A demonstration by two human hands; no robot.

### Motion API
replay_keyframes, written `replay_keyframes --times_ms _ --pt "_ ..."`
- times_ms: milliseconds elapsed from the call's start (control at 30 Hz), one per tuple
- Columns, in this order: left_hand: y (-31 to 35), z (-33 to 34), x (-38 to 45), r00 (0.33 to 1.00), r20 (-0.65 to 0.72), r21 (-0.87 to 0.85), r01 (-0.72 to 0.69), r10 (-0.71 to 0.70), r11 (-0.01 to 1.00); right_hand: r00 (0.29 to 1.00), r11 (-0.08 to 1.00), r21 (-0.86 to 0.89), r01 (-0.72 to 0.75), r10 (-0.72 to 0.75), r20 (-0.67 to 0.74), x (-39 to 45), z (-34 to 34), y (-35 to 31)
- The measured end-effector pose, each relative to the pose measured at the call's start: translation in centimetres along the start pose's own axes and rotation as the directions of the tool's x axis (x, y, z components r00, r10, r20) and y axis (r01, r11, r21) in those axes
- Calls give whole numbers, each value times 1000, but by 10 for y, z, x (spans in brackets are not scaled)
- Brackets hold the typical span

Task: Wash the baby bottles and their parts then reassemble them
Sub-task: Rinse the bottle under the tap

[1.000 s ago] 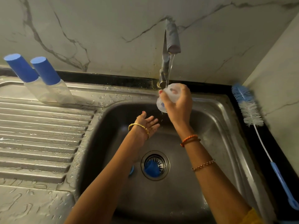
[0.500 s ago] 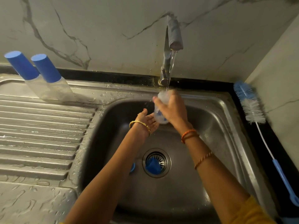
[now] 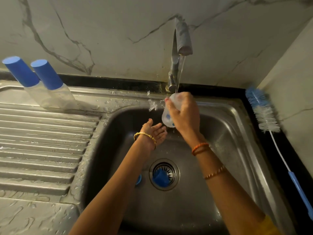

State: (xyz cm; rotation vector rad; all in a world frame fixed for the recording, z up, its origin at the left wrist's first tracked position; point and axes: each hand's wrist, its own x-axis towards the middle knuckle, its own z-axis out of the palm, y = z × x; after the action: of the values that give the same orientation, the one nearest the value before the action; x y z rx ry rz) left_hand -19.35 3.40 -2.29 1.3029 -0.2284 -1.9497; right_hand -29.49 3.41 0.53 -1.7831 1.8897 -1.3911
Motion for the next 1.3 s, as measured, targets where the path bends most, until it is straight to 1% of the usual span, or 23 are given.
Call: replay_keyframes --times_ms 67,133,167,233,267,300,367,433,500,533,567,600,667,733,767,833,900,967,1067,1100,1167,1233,1300 --pt "-2 1 0 1000 0 -13 -6 6 1000 999 1000 16 24 -23 -49 2 -4 -4" --pt "-5 2 -1 1000 4 -6 -10 10 1000 992 994 -91 -52 62 108 -4 -4 -3" --pt "-5 2 -2 1000 23 7 -13 13 1000 993 994 -92 -53 62 105 -7 -1 1" --pt "-4 4 -2 993 110 5 -51 50 999 998 998 -52 -46 48 49 -6 -1 -1" --pt "-4 4 -3 986 153 -5 -66 66 998 992 996 -36 -82 85 91 -5 -3 -4" --pt "-6 6 -6 977 199 6 -81 78 997 974 986 13 -167 163 159 -6 -5 -6" --pt "-4 10 -10 946 288 -17 -152 150 988 932 898 269 -348 300 203 -6 -5 -10" --pt "-4 17 -10 888 332 -86 -306 317 948 841 686 496 -532 494 219 -2 -5 -14" --pt "-7 22 -5 751 324 1 -608 575 794 649 346 635 -690 684 333 3 -6 -14" --pt "-9 24 -7 632 321 168 -771 705 615 548 139 682 -718 717 431 5 -8 -14" --pt "-11 27 -9 481 376 324 -869 792 374 476 -46 709 -704 710 519 6 -12 -15" --pt "-11 30 -10 386 437 435 -881 812 185 434 -175 720 -671 695 574 7 -17 -16" --pt "-3 36 -11 369 477 561 -827 798 47 383 -298 726 -620 692 611 8 -19 -12" --pt "8 40 -8 406 470 663 -749 784 -9 363 -351 713 -607 675 642 9 -18 -9" --pt "14 44 -7 457 428 691 -721 779 43 362 -355 709 -609 671 648 10 -18 -9" --pt "23 51 -9 584 283 661 -693 761 286 403 -278 715 -641 672 622 13 -17 -8" --pt "25 53 -15 714 160 560 -634 682 533 495 -79 704 -706 656 570 14 -14 -7" --pt "24 49 -17 804 67 441 -555 591 705 588 148 677 -721 647 484 14 -8 -5" --pt "24 40 -23 930 -33 187 -355 367 916 808 545 610 -575 493 322 19 -6 -11" --pt "26 36 -25 965 -32 77 -256 259 964 868 651 575 -496 398 297 22 -8 -15" --pt "29 28 -27 996 46 -67 -77 80 995 921 761 538 -362 204 331 30 -11 -22" --pt "32 20 -29 986 157 12 48 -49 999 920 789 560 -254 18 393 37 -16 -25" --pt "36 14 -26 948 279 101 127 -151 987 875 772 602 -203 -133 466 43 -22 -26"
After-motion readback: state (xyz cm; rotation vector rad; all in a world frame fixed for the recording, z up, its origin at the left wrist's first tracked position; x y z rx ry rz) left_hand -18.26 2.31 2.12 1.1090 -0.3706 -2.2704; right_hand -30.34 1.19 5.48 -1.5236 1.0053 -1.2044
